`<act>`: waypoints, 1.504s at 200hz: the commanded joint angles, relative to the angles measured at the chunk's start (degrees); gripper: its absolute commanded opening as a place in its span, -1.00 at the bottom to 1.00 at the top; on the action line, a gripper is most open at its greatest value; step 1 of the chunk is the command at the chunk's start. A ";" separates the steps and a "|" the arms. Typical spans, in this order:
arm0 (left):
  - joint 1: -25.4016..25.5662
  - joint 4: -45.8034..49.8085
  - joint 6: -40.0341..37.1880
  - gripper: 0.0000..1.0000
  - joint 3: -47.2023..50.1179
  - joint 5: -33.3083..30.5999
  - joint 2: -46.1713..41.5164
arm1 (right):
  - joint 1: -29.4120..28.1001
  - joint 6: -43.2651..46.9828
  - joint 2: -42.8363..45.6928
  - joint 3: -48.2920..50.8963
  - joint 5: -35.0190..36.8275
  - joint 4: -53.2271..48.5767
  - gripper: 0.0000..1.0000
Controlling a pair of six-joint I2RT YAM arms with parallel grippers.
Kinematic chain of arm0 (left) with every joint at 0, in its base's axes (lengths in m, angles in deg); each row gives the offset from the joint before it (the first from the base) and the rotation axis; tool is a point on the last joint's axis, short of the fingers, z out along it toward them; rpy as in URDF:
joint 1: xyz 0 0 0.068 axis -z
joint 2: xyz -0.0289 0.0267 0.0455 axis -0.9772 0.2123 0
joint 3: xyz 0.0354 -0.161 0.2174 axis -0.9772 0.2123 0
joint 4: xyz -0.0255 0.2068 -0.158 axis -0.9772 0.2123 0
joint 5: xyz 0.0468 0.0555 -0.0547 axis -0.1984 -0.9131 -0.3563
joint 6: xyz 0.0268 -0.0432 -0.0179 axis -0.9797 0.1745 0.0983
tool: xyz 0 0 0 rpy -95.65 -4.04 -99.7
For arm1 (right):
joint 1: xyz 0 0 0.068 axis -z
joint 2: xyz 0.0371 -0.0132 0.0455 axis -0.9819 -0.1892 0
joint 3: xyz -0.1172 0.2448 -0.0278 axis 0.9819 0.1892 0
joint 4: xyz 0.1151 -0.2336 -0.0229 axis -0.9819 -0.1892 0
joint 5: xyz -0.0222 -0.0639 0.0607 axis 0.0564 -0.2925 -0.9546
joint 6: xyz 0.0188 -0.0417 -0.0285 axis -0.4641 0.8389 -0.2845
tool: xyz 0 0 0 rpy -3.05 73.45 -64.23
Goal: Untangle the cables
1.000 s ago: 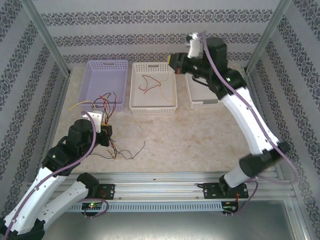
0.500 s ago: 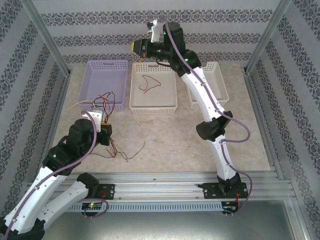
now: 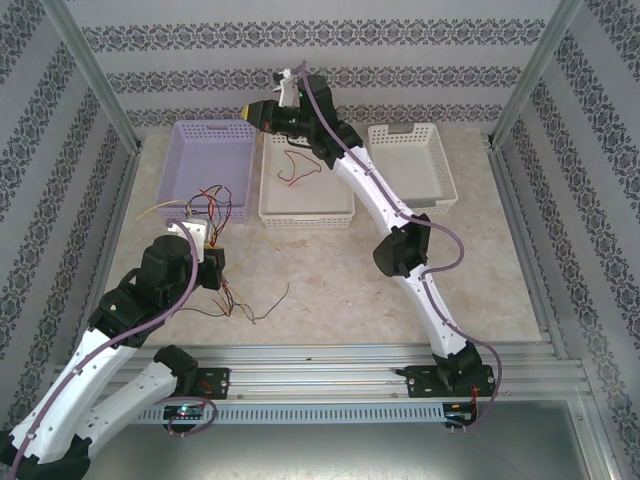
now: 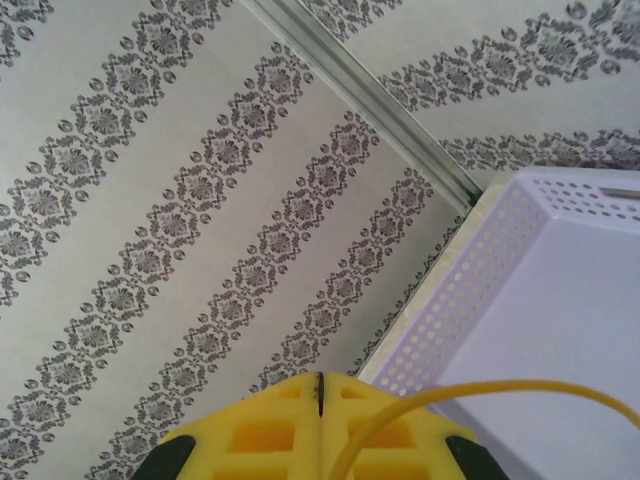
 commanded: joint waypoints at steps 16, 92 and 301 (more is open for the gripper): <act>-0.81 -2.65 0.05 -1.00 0.56 -0.15 0.08 | -2.80 -0.13 -1.82 -1.89 -0.94 8.08 -1.00; -1.00 -2.46 -0.03 -1.00 0.62 -0.10 0.58 | -4.93 0.29 -9.74 -1.02 1.24 6.96 -1.00; -1.57 -2.38 -0.12 -1.00 0.62 0.13 1.57 | -6.96 9.48 -6.07 -0.92 9.65 -11.47 0.25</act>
